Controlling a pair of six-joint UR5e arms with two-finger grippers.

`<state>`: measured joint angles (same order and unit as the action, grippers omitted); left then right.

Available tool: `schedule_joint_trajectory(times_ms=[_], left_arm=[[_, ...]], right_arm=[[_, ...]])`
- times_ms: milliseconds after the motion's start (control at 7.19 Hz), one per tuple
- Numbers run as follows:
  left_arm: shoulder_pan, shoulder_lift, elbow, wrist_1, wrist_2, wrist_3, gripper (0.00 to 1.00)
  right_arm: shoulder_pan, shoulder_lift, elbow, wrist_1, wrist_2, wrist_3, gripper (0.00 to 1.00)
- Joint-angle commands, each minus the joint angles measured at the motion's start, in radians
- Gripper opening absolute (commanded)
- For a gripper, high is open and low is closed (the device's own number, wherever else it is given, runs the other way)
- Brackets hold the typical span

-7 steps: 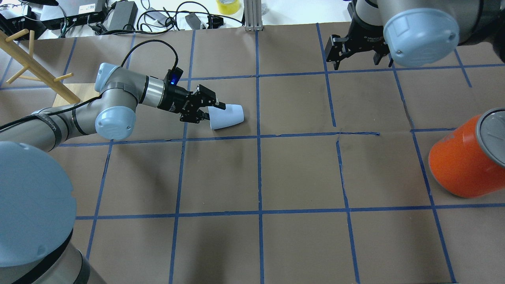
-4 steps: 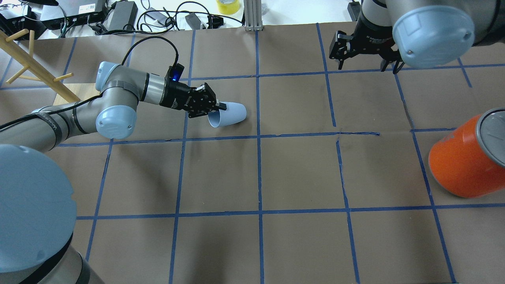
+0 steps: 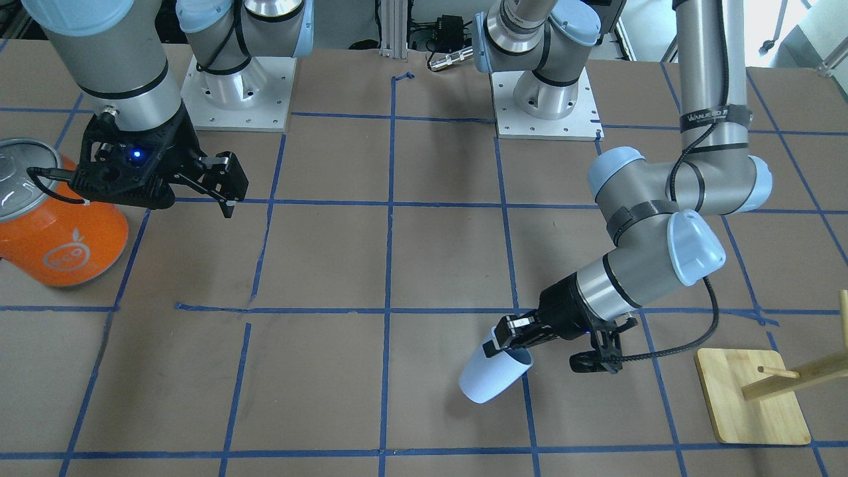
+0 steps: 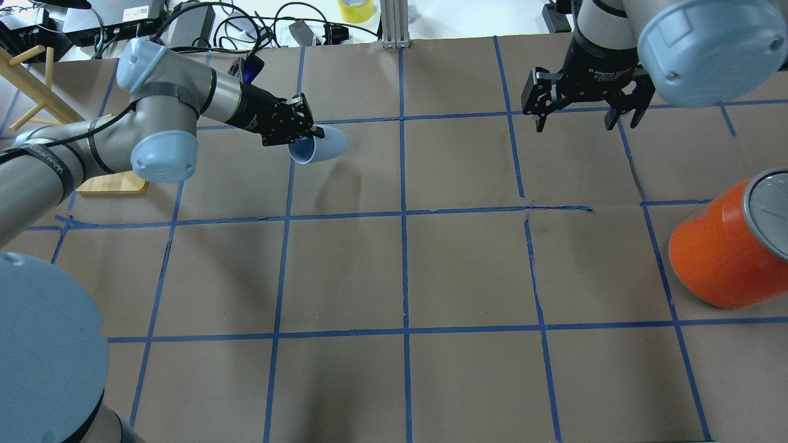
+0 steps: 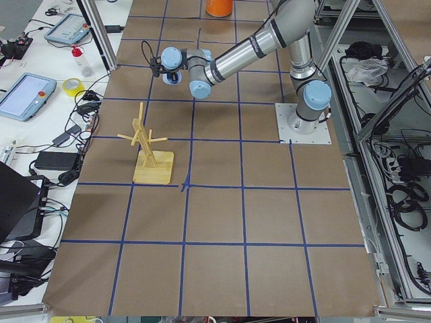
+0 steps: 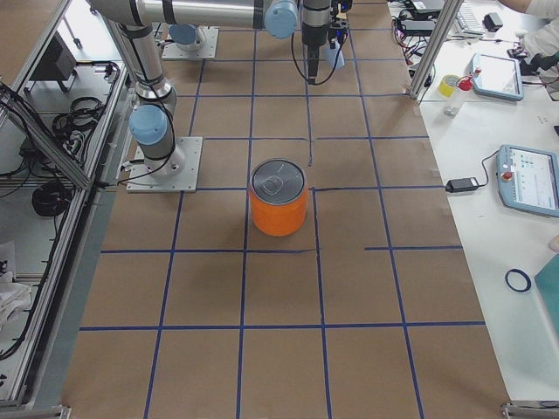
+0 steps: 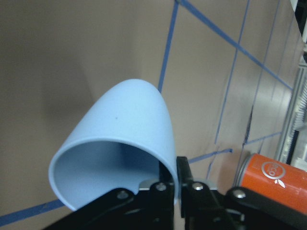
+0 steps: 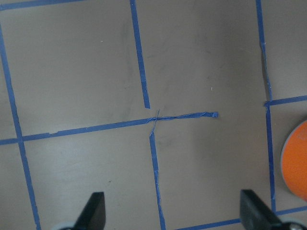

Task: Flip cup
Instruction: 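Lift and rotate the cup upright with the left gripper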

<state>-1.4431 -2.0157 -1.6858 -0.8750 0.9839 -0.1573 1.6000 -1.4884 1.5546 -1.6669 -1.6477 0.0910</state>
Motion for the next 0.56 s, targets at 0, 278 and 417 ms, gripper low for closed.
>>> schedule_joint_trajectory(times_ms=[0, 278, 417], left_arm=[[-0.003, 0.003, 0.064, -0.016, 0.390, 0.106, 0.00], [-0.006, -0.015, 0.128, -0.166, 0.601, 0.313, 0.00], [-0.008, -0.021, 0.185, -0.284, 0.611, 0.308, 0.00]], right_arm=[[0.000, -0.006, 0.001, 0.004, -0.001, -0.011, 1.00], [0.001, -0.004, 0.001, 0.006, -0.001, -0.011, 1.00], [0.001, -0.004, 0.001, 0.007, -0.001, -0.011, 1.00]])
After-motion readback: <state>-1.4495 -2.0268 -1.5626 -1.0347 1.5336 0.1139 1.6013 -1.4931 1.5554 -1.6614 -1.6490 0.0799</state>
